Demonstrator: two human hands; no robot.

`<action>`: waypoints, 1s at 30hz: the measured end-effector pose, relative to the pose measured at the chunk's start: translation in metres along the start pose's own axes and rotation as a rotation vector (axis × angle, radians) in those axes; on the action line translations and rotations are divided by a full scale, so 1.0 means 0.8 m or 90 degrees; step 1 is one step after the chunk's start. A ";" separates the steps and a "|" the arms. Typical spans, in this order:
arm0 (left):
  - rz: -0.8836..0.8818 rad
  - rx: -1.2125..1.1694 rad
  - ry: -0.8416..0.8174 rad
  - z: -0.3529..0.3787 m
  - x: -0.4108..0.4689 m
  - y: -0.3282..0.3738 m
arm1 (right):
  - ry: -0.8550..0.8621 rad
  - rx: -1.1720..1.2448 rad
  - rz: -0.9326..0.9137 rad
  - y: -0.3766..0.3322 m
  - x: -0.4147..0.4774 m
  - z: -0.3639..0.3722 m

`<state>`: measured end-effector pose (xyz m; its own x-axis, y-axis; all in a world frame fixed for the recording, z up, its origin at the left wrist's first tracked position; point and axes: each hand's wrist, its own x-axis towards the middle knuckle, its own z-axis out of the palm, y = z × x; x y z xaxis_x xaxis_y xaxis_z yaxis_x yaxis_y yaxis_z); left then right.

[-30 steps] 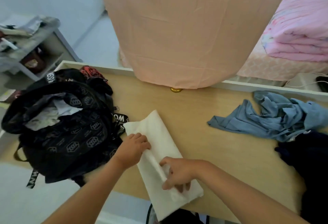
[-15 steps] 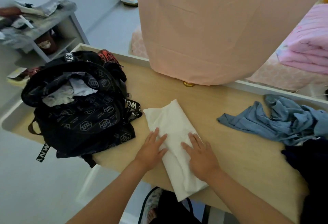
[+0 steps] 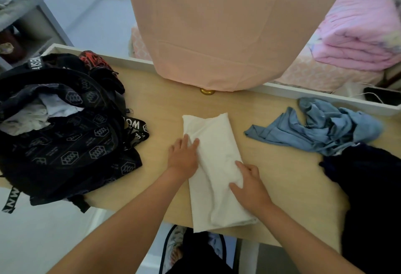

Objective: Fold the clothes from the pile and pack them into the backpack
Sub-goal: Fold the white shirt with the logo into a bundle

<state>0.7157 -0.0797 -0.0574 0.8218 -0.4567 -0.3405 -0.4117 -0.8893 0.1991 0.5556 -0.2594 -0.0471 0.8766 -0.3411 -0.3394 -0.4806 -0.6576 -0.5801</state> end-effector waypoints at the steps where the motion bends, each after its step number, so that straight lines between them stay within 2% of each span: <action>1: -0.014 -0.033 0.047 -0.001 0.000 0.008 | 0.011 -0.088 -0.051 0.002 -0.005 0.003; 2: -0.011 -0.057 0.111 0.000 -0.003 0.015 | 0.012 -0.180 -0.110 0.003 -0.010 0.008; 4: 0.074 -0.051 0.210 0.011 -0.014 0.027 | -0.031 -0.289 -0.200 0.005 -0.016 0.020; 7: 0.263 0.006 0.210 0.050 -0.053 0.037 | -0.062 -0.350 -0.215 0.007 -0.017 0.047; 9: 0.327 0.037 0.192 0.074 -0.080 0.036 | -0.044 -0.353 -0.184 0.004 -0.013 0.059; 13: 0.278 0.075 0.147 0.101 -0.106 0.006 | -0.123 -0.356 -0.198 -0.010 -0.006 0.054; 17: 0.244 0.111 0.107 0.095 -0.108 -0.021 | -0.248 -0.375 -0.326 -0.009 -0.013 0.020; 20: 0.224 0.098 0.123 0.083 -0.120 -0.016 | -0.286 -0.428 -0.409 0.001 -0.027 0.004; 24: 0.279 0.066 0.119 0.090 -0.156 -0.015 | -0.261 -0.497 -0.418 0.008 -0.036 0.009; 27: 0.247 0.036 0.042 0.099 -0.176 -0.026 | -0.183 -0.519 -0.409 0.006 -0.040 0.023; 30: 0.251 0.063 0.022 0.097 -0.179 -0.031 | -0.096 -0.468 -0.428 -0.002 -0.036 0.036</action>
<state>0.5776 0.0058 -0.0849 0.6056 -0.7636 -0.2238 -0.7324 -0.6449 0.2185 0.5303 -0.2293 -0.0578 0.9232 0.3087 -0.2290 0.2925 -0.9508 -0.1024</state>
